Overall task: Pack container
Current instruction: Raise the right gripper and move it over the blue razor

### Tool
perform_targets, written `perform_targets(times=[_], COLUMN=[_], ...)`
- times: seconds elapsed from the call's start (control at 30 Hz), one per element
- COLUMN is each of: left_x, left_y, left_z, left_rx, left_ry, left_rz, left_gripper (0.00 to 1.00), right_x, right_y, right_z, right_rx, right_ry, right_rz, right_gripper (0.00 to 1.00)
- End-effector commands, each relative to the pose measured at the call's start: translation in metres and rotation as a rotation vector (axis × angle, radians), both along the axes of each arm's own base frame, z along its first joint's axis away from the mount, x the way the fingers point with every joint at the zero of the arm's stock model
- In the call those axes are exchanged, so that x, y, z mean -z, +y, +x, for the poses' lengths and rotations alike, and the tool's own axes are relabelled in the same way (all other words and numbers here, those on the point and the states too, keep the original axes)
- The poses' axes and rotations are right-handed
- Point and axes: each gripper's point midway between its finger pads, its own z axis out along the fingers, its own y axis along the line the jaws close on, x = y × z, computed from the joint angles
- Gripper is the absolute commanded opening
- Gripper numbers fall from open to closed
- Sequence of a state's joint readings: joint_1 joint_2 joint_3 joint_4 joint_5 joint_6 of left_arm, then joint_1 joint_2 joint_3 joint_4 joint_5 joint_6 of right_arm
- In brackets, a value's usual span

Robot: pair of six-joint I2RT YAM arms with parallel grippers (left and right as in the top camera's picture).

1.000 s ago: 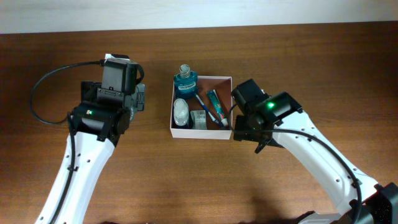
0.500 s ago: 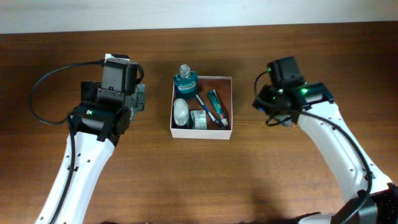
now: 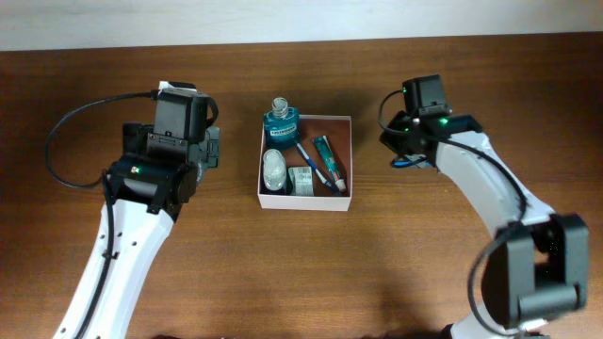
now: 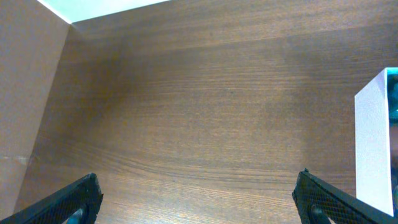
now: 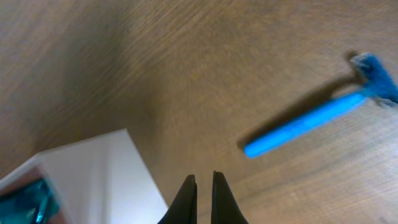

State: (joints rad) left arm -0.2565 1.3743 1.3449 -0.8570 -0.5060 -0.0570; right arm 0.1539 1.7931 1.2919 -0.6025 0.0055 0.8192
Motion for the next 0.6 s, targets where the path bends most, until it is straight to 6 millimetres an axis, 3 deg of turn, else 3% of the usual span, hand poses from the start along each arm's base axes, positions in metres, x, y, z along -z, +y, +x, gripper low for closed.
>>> perform_targets(times=[0.0, 0.27, 0.57], left_x=[-0.007, -0.007, -0.007], left_y=[0.003, 0.003, 0.003], left_z=[0.001, 0.001, 0.001], left_rx=[-0.013, -0.013, -0.013], left_ry=[-0.019, -0.019, -0.019], left_rz=[0.005, 0.005, 0.005], left_gripper=[0.99, 0.99, 0.99], right_x=[0.022, 0.058, 0.086], right_y=[-0.003, -0.014, -0.021], right_z=[0.009, 0.017, -0.002], right_rx=[0.015, 0.045, 0.046], right_ry=[0.015, 0.046, 0.159], right_rz=[-0.009, -0.079, -0.118], right_gripper=[0.04, 0.04, 0.04])
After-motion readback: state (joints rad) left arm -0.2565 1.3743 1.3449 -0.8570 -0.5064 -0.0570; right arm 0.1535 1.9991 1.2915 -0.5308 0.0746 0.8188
